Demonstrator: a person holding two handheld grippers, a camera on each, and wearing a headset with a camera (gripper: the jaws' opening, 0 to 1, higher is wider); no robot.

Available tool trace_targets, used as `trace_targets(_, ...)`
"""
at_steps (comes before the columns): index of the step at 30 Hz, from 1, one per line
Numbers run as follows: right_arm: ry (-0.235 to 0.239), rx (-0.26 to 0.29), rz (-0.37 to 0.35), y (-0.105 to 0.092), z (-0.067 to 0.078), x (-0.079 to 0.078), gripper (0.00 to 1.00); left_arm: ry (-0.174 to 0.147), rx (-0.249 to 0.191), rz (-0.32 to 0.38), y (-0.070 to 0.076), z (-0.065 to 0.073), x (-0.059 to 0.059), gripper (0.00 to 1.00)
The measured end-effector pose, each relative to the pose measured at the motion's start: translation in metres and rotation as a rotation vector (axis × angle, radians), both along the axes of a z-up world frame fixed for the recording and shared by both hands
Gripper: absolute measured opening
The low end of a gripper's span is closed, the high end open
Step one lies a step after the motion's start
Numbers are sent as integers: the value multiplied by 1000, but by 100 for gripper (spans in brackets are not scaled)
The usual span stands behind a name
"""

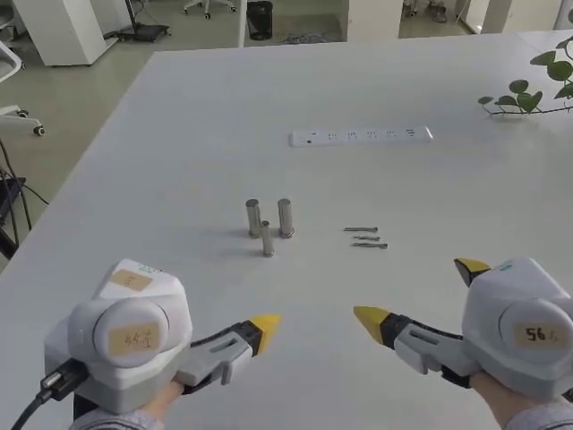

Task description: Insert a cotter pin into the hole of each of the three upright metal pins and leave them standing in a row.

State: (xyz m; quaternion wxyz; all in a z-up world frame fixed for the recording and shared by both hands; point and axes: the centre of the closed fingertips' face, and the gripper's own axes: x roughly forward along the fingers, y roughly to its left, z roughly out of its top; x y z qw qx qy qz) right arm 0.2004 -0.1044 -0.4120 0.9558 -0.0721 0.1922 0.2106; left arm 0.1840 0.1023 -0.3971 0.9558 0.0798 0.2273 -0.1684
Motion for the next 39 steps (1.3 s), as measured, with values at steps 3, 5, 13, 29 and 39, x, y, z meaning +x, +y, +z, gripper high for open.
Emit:
trace_targets(3, 6, 0, 2, 0, -1, 0, 82, 0, 1, -2, 0, 0, 0, 88)
trace_targets(5, 10, 4, 2, 0, -1, -1, 82, 4, -1, -2, 0, -1, 0, 88)
trace_targets(13, 15, -2, 10, 1, -2, -1, 80, 4, -4, 1, 2, -1, -1, 88)
trace_targets(29, 18, 43, -33, -9, 2, 0, 82, -9, -65, -23, -6, 7, 3, 99)
trace_targets(39, 11, 34, 20, 0, 12, 10, 84, -15, -50, -36, -5, 9, 4, 99)
